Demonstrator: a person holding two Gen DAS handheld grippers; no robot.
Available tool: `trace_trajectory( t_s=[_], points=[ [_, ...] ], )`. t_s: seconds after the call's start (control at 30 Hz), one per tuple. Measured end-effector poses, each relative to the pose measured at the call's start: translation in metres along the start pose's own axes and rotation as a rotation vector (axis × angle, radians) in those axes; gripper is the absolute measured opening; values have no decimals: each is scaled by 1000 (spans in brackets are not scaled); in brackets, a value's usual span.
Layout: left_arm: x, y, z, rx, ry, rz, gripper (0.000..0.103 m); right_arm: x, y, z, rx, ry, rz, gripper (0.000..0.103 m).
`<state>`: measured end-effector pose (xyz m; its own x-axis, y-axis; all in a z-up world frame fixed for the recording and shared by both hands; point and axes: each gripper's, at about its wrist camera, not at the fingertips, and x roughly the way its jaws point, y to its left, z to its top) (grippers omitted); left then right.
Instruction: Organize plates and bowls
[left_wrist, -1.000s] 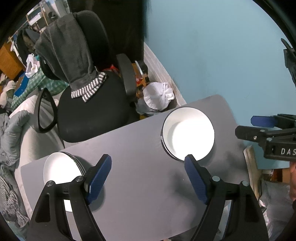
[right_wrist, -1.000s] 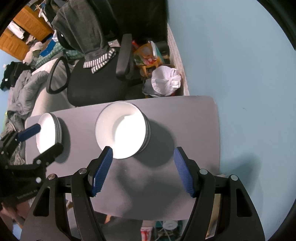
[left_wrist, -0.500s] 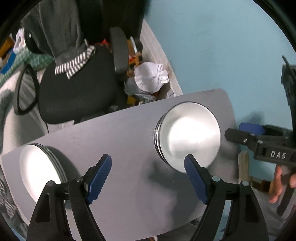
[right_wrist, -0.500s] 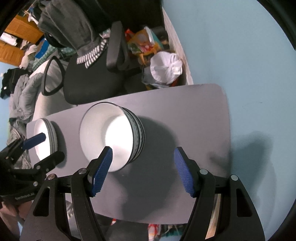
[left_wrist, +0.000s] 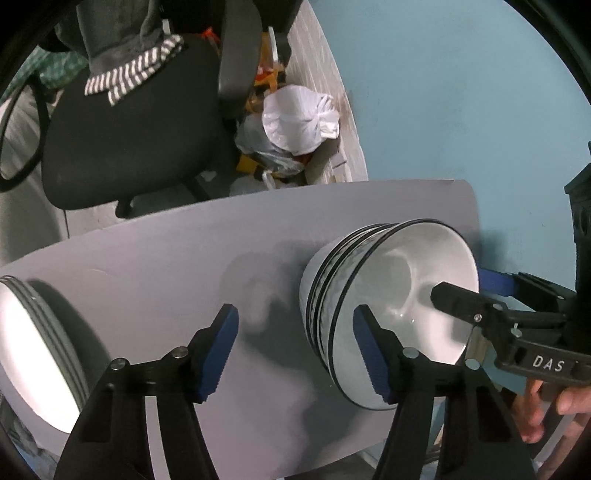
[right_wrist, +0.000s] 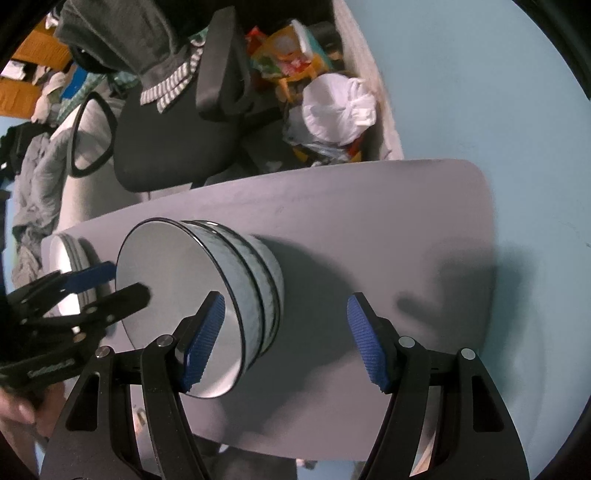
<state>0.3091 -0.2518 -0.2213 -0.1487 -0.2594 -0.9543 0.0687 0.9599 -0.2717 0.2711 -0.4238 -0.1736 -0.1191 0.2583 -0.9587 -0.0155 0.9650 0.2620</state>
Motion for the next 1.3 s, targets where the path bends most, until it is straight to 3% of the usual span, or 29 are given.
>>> trace_trajectory(
  t_s=[0.13,0.27,0.37,0.5,0.53,0.87,1.3],
  points=[
    [8,2,1,-1,27,-29,53,8,-1,4,-11,35,20,69],
    [15,5,2,-27,58,-51,34,14,0,6,-19,57,25,69],
    [19,8,1,-53,79,-84,28,19,1,6,-21,71,32,68],
    [20,2,0,-42,91,-90,22,25,1,7,-24,91,37,49],
    [21,1,0,-39,95,-92,21,26,0,7,-20,93,42,43],
    [20,-3,-2,-39,102,-97,20,27,2,6,-18,103,88,27],
    [18,-5,-2,-12,106,-80,20,29,9,1,-106,120,64,27]
  ],
)
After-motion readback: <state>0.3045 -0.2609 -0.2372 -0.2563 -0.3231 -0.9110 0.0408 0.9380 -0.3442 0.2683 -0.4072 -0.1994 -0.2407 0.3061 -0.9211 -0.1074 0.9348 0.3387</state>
